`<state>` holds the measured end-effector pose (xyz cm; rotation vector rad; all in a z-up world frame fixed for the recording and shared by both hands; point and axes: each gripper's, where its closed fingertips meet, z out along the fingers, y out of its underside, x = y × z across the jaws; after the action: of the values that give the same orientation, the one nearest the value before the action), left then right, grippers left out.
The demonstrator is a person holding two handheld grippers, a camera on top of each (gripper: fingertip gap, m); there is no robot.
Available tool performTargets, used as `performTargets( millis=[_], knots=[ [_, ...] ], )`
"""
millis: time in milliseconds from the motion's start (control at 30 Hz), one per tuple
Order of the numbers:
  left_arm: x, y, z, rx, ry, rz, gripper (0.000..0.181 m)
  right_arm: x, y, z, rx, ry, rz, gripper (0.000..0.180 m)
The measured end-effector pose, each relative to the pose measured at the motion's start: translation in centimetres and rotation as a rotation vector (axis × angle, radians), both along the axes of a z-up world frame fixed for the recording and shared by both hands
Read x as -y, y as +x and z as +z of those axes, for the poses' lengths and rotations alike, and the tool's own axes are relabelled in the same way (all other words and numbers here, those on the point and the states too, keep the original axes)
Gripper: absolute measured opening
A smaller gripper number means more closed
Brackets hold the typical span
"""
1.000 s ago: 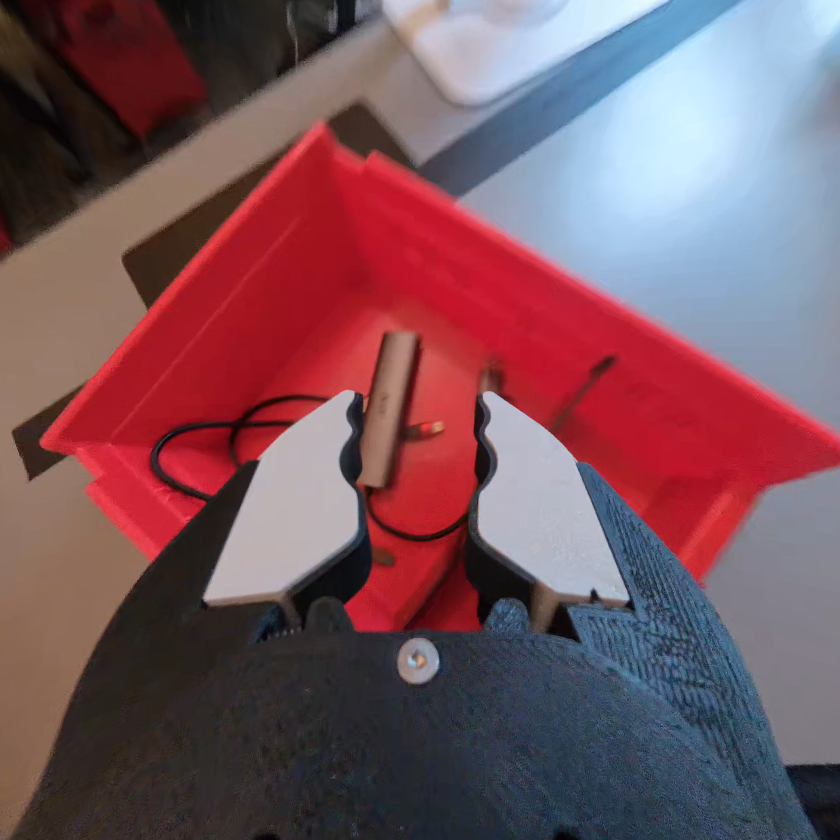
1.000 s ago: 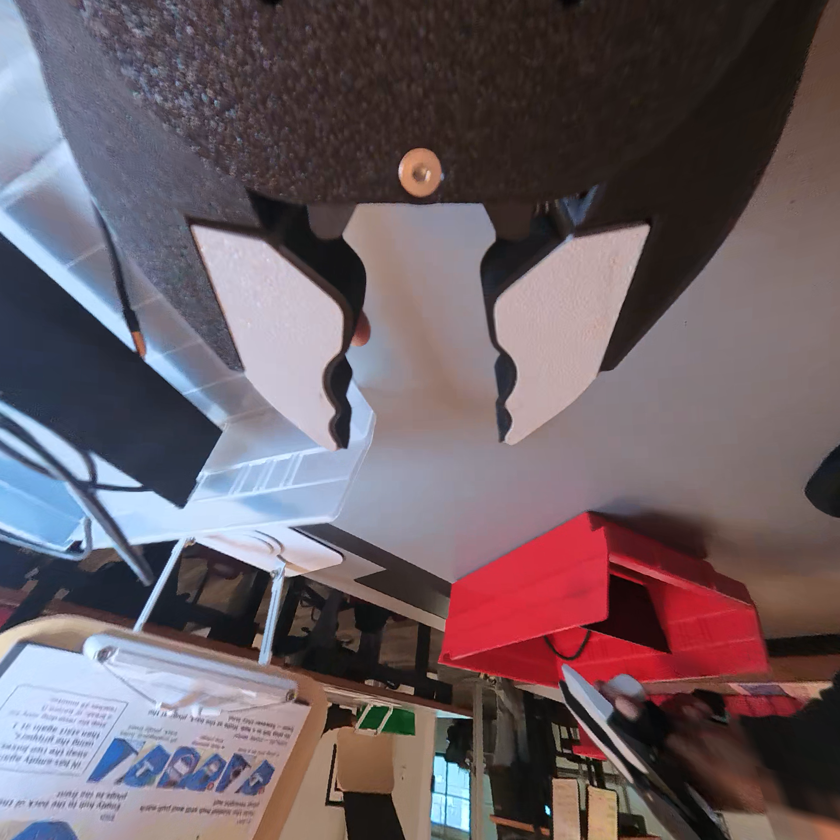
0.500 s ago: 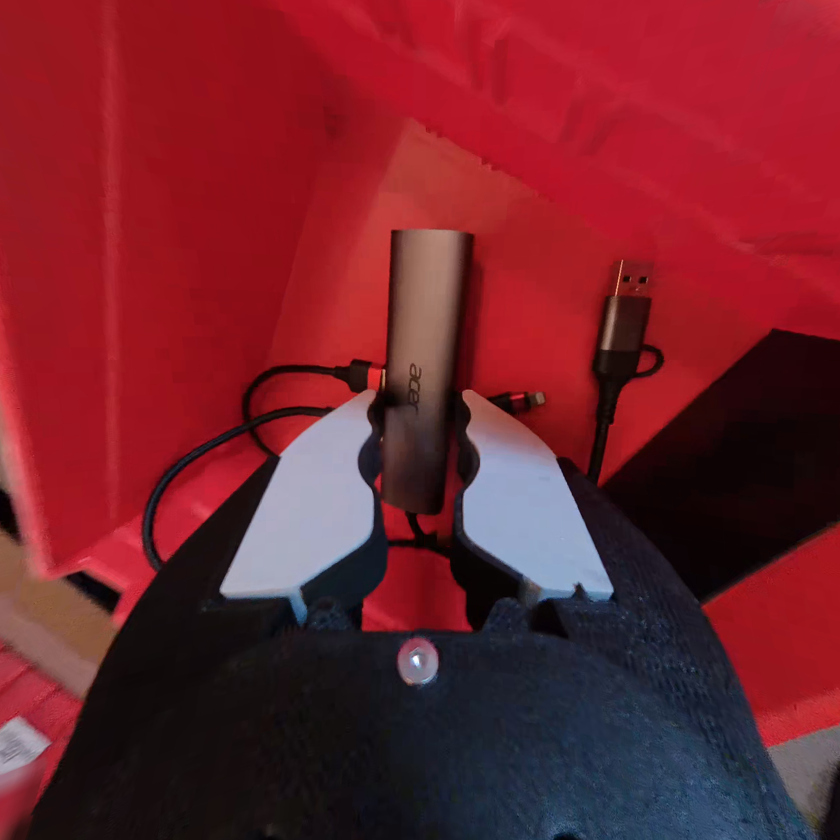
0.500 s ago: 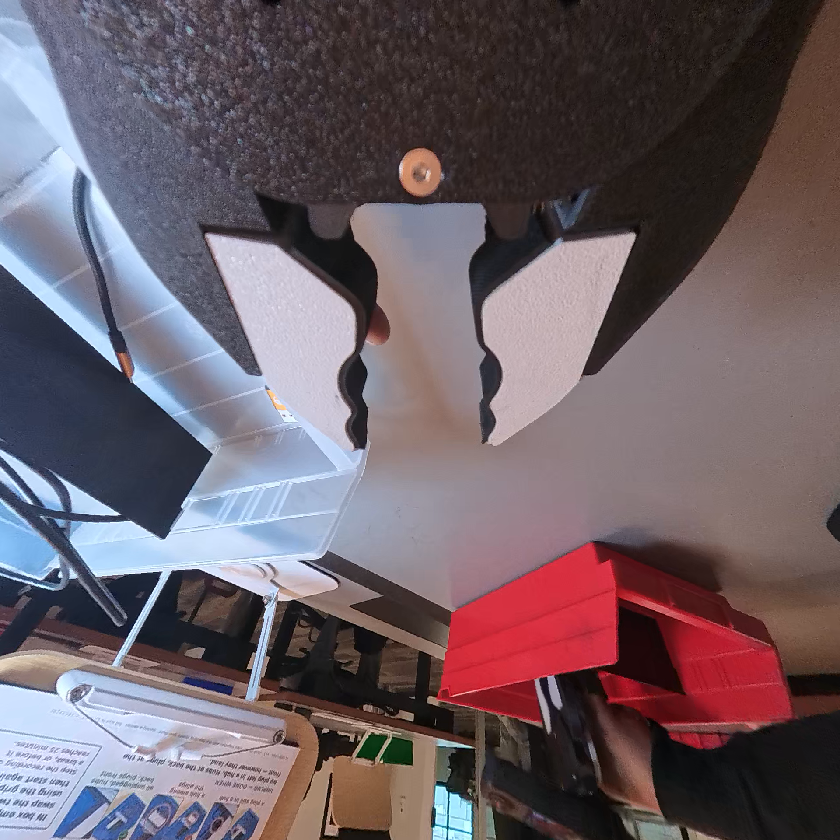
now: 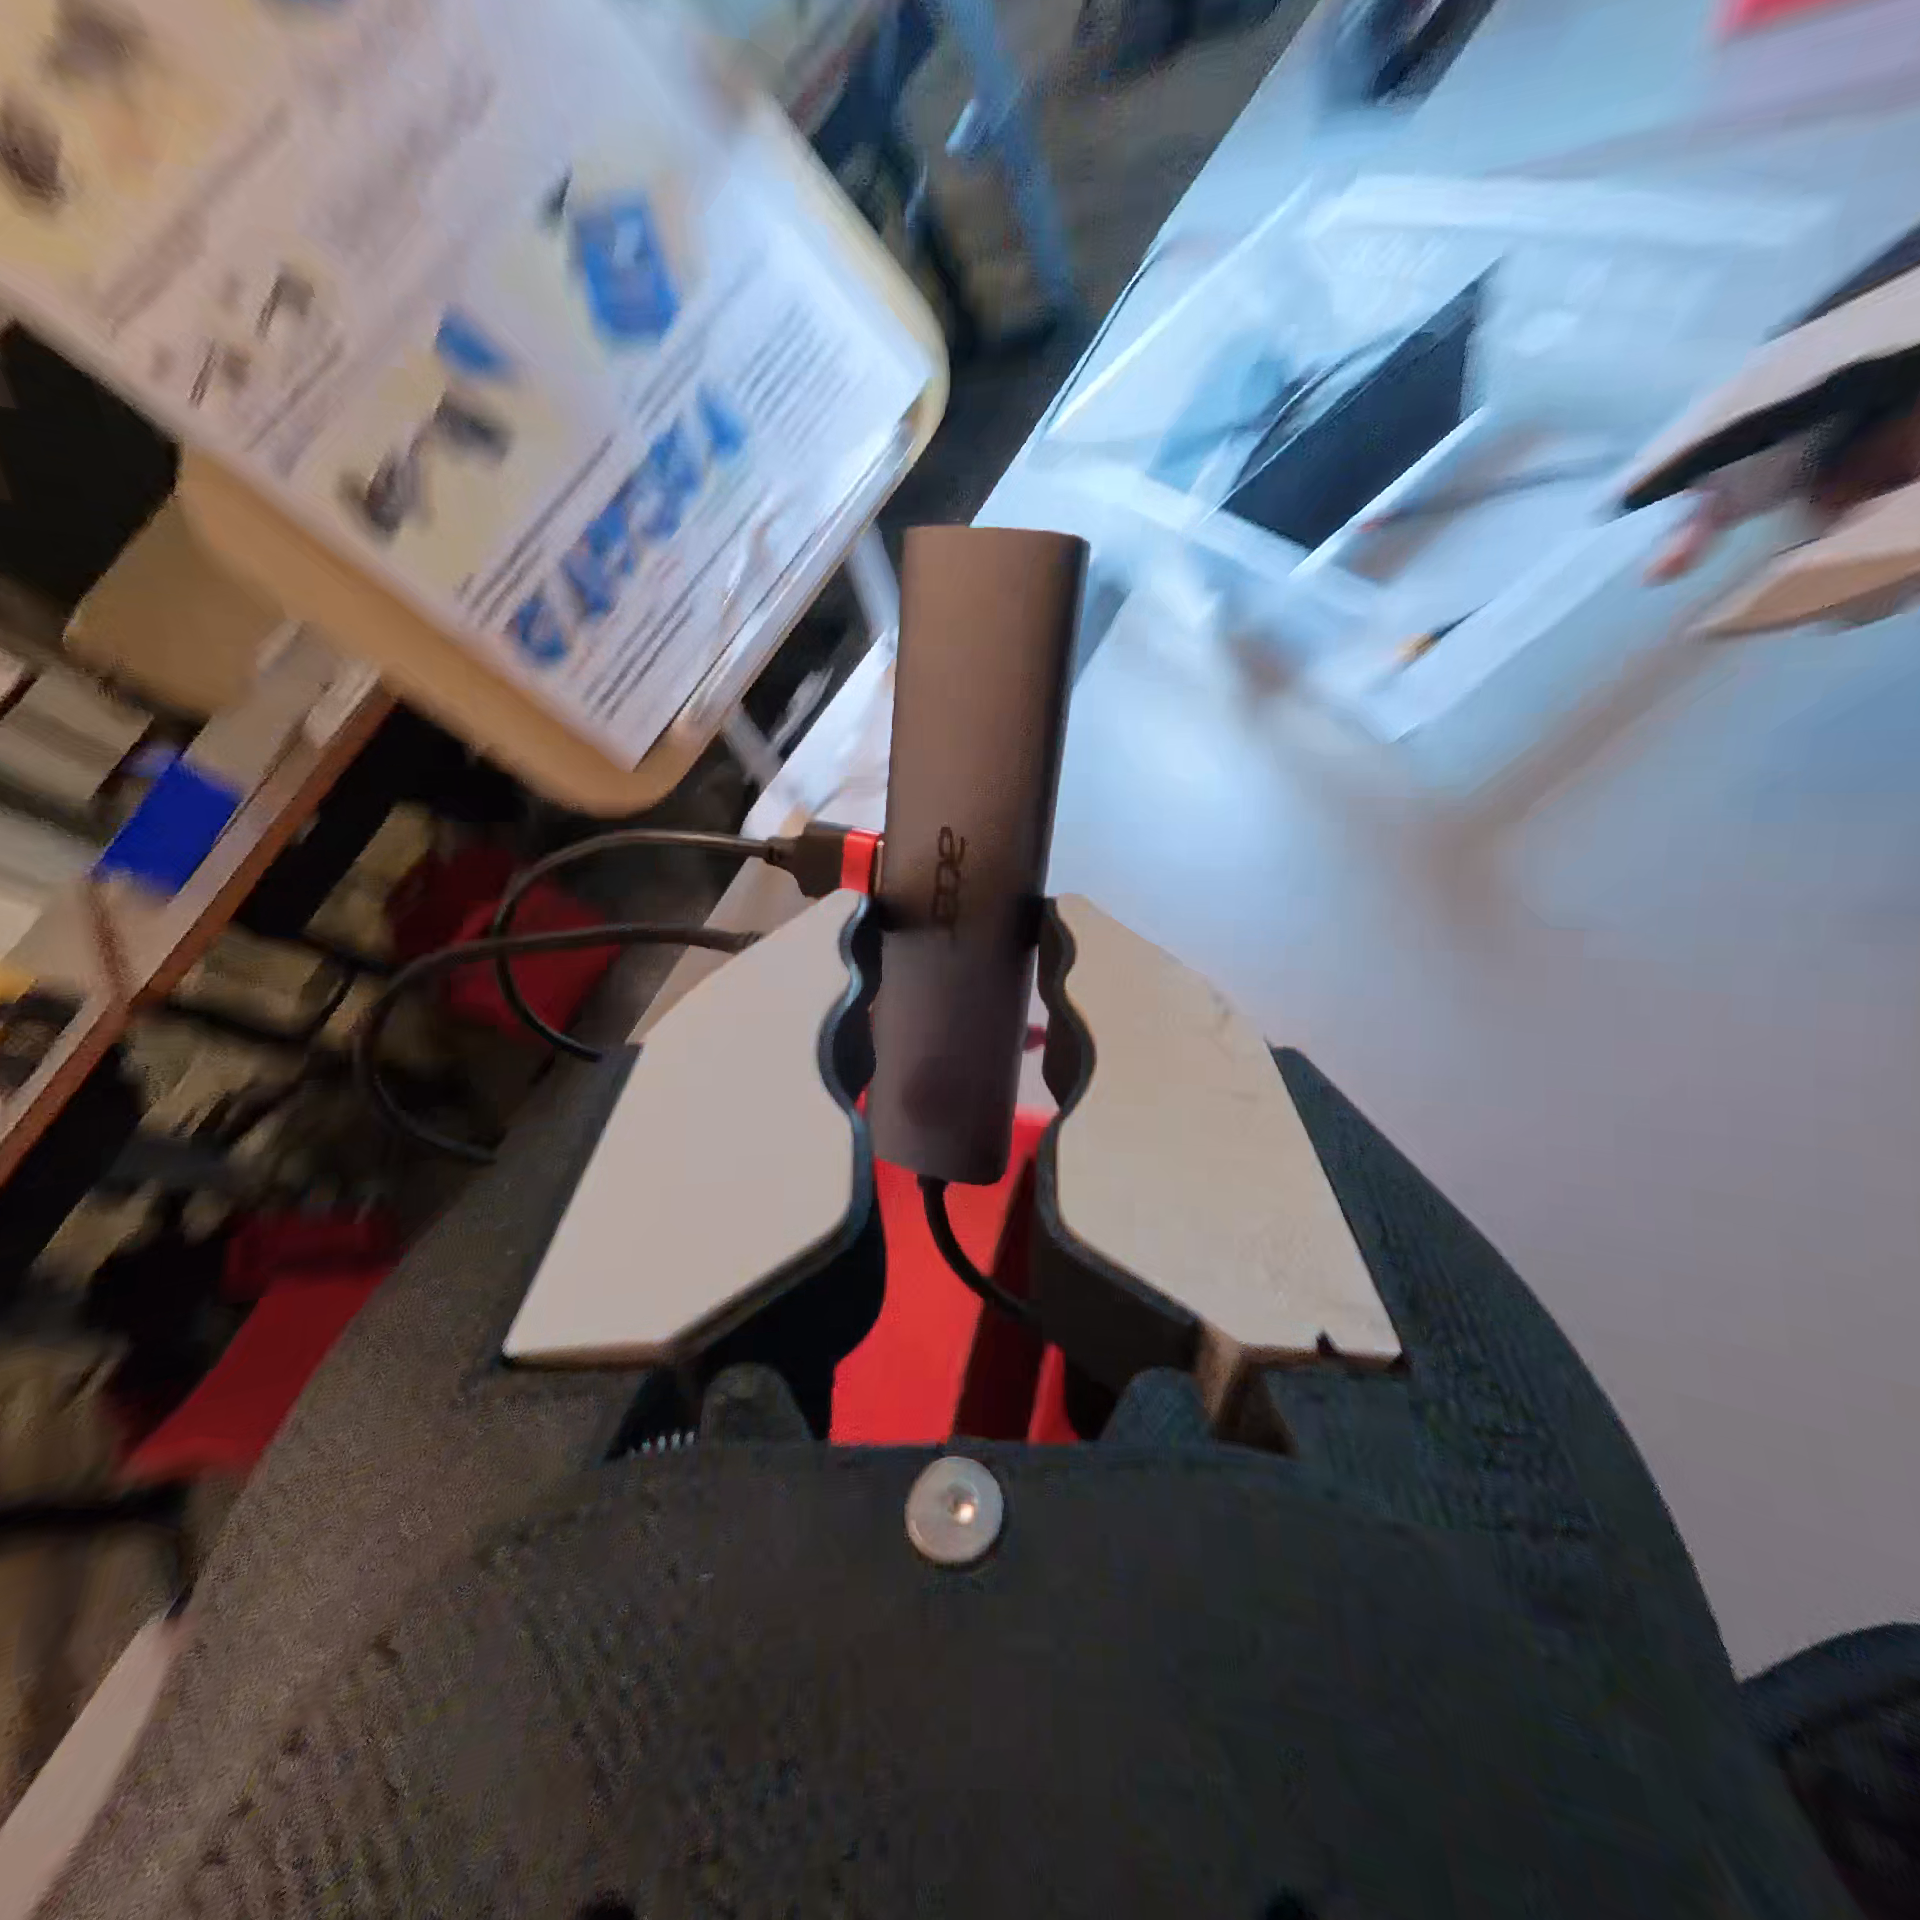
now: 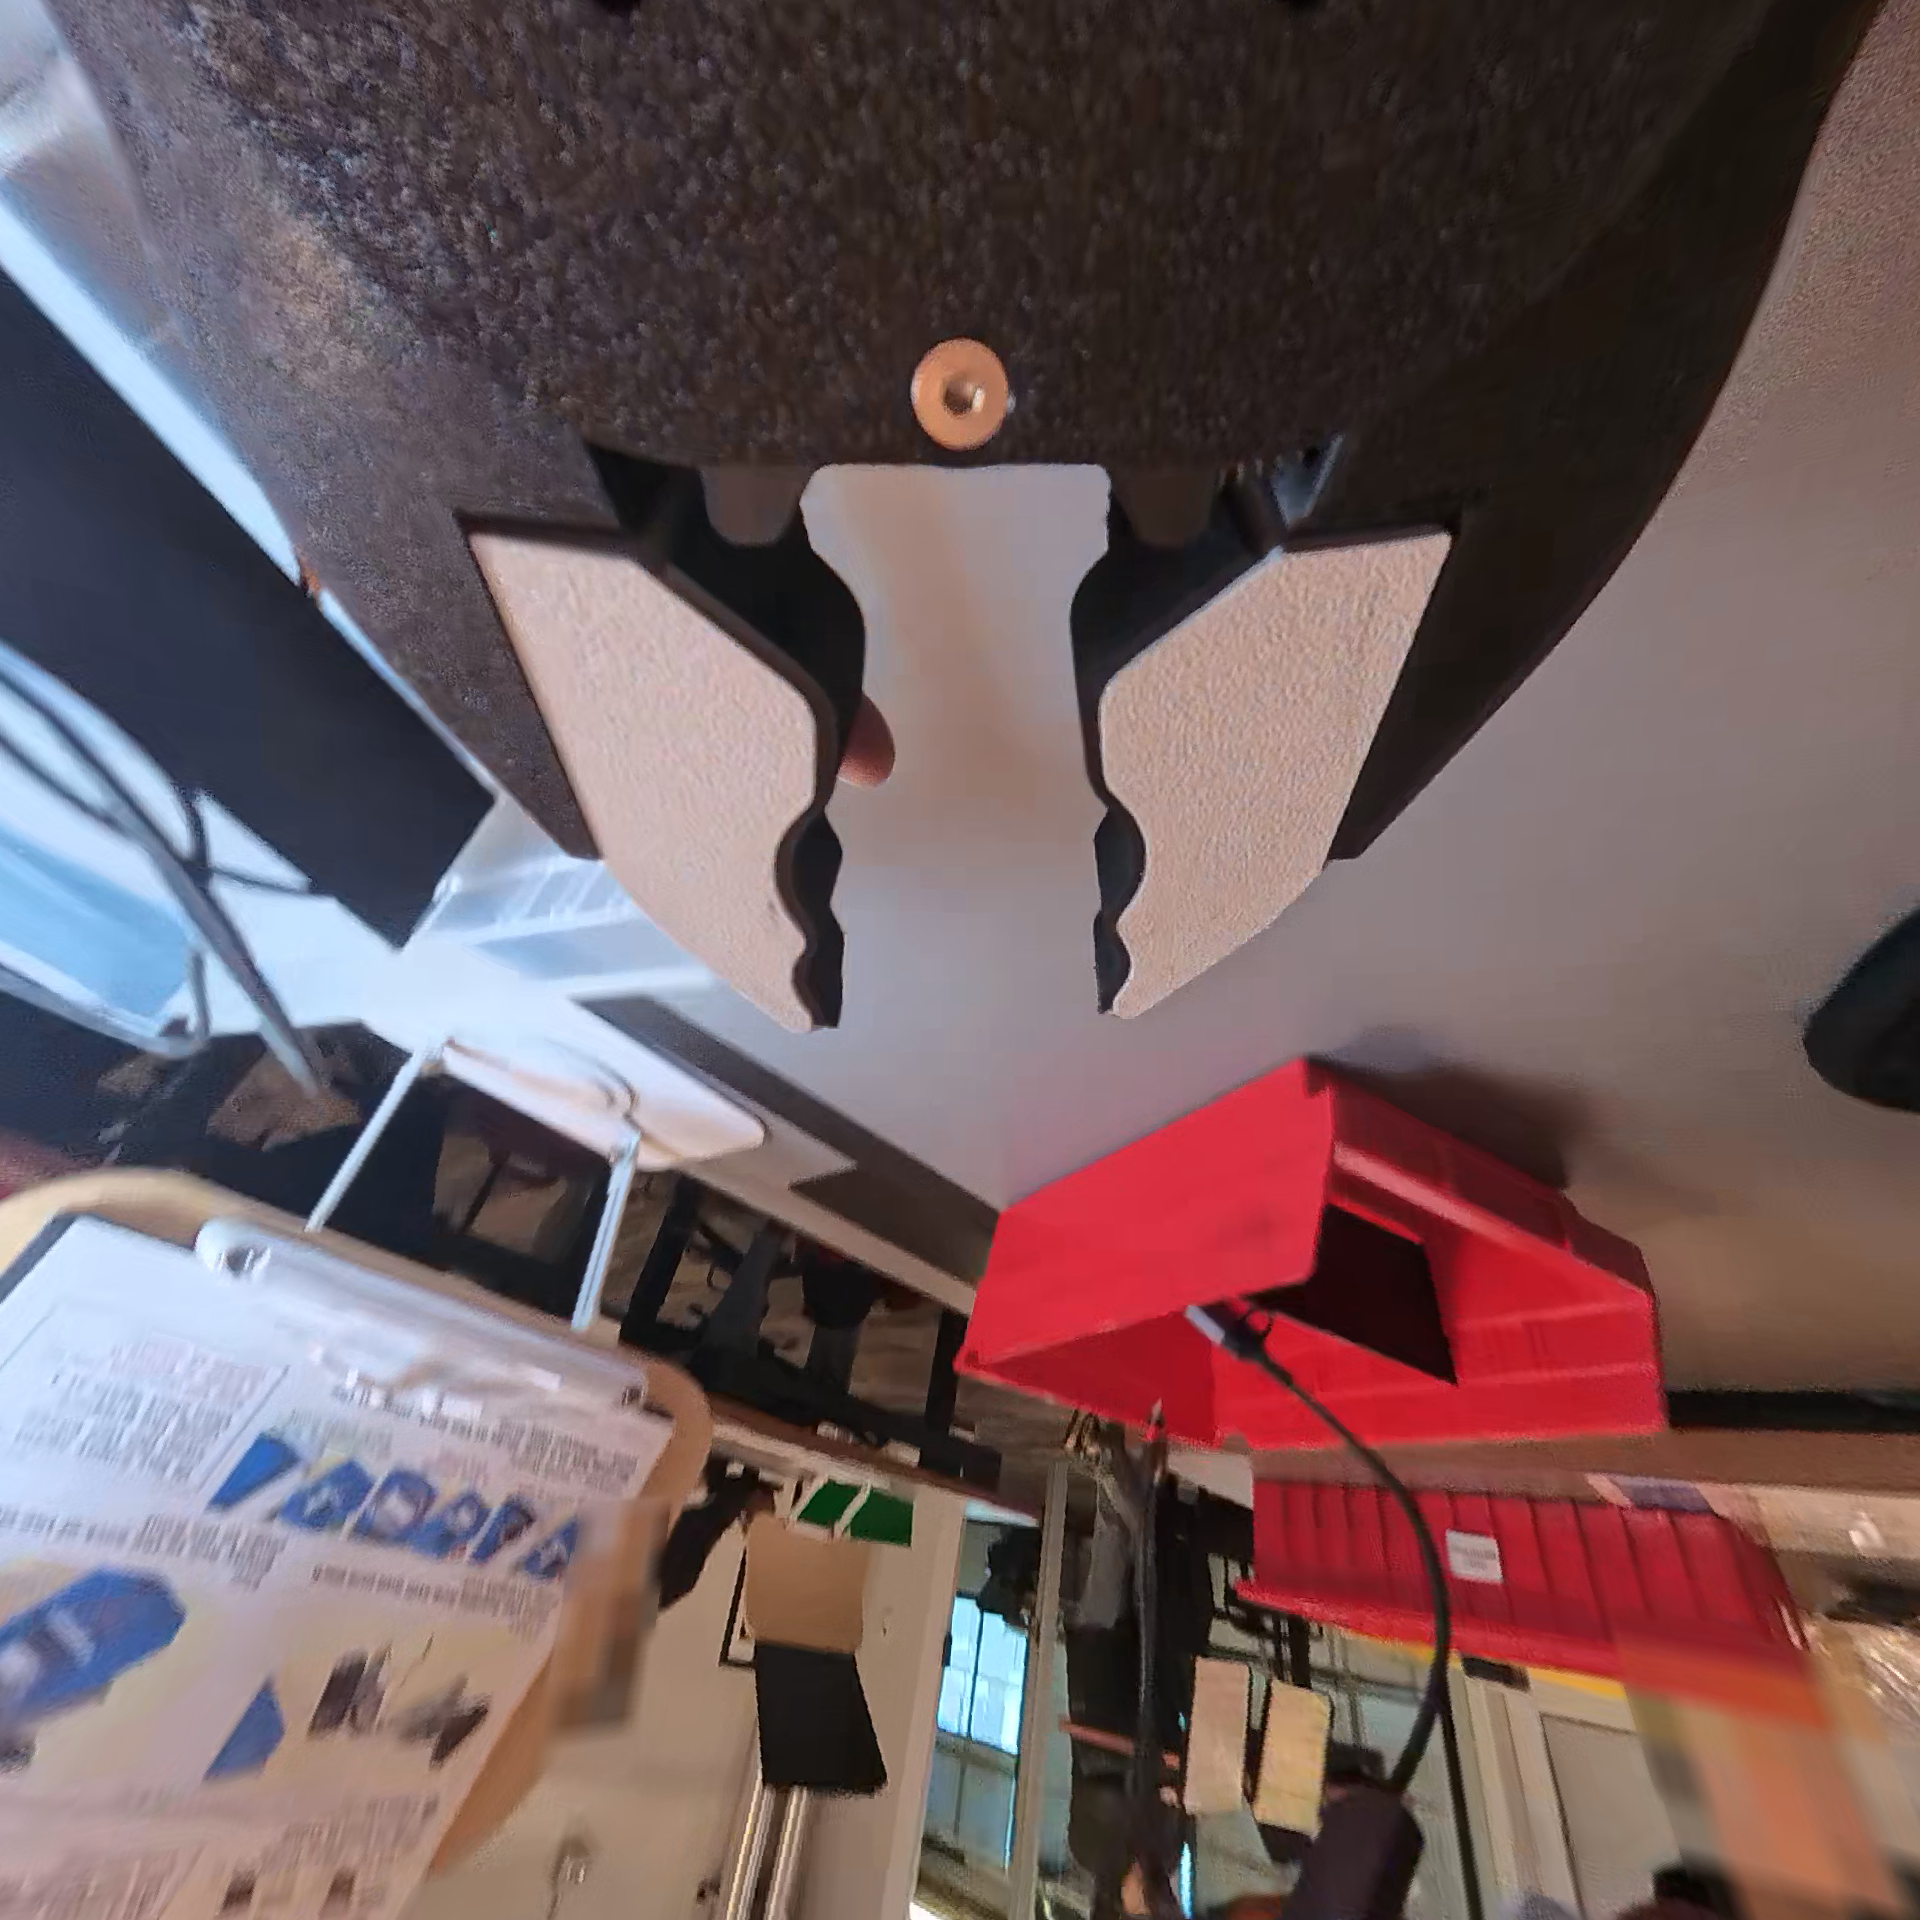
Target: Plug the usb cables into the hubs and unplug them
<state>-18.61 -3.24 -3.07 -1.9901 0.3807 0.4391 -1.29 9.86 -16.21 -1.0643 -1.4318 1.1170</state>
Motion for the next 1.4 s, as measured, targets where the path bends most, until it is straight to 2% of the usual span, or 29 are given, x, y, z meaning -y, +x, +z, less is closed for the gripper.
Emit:
performTargets(
  millis=[133,233,333,433,533,567,600,667,767,867,933,967,1033,1133,1267,1400],
  knots=[
    [0.1,9.9,0.4,0.31,0.114,-0.411,0.028,2.9,-1.0,6.0,-0.141,0.106,0.121,0.051],
    [0.6,14.7,-0.7,0.537,0.124,-0.7,0.028,6.6,-0.9,8.9,-0.177,0.325,0.307,0.059],
    [0.2,16.4,-1.6,0.652,0.092,-0.867,0.028,8.6,-1.0,10.2,-0.144,0.557,0.379,0.063],
    [-0.4,16.9,-2.8,0.67,0.012,-0.96,0.028,9.8,-1.5,10.8,-0.089,0.683,0.41,0.063],
    [-0.4,17.6,-3.0,0.653,-0.011,-1.041,0.028,10.1,-2.2,8.5,0.076,0.734,0.471,0.05],
    [-0.4,17.8,-3.2,0.65,-0.021,-1.057,0.028,10.1,-2.7,8.2,0.061,0.735,0.466,0.042],
    [-0.6,17.7,-3.4,0.643,-0.024,-1.053,0.029,10.3,-2.8,7.9,0.038,0.725,0.495,0.021],
    [-0.9,17.1,-3.5,0.652,0.01,-1.02,0.025,10.1,-2.8,7.0,0.066,0.682,0.526,0.01],
    [-2.4,14.6,-3.4,0.606,0.119,-0.838,0.019,8.5,-3.2,6.4,0.148,0.591,0.489,0.008],
    [-3.8,13.3,-4.7,0.381,0.1,-0.639,0.033,7.2,-3.5,5.6,0.226,0.474,0.492,0.007],
    [-4.6,13.5,-6.1,0.256,0.057,-0.579,0.037,7.3,-3.5,5.1,0.254,0.406,0.531,0.007],
    [-5.0,13.8,-6.8,0.232,0.034,-0.564,0.036,7.5,-3.5,4.7,0.275,0.37,0.55,0.007],
    [-6.2,13.3,-7.8,0.184,0.034,-0.491,0.019,6.7,-4.0,3.6,0.336,0.327,0.516,0.007],
    [-7.2,12.9,-9.0,0.258,0.008,-0.426,0.019,5.7,-4.3,2.7,0.374,0.237,0.508,0.007],
    [-7.6,13.3,-10.6,0.347,-0.022,-0.407,0.018,5.5,-3.7,3.3,0.331,0.15,0.558,0.013],
    [-7.5,14.5,-12.2,0.409,-0.037,-0.359,0.018,5.5,-2.6,1.2,0.416,0.303,0.567,0.021]
  ],
)
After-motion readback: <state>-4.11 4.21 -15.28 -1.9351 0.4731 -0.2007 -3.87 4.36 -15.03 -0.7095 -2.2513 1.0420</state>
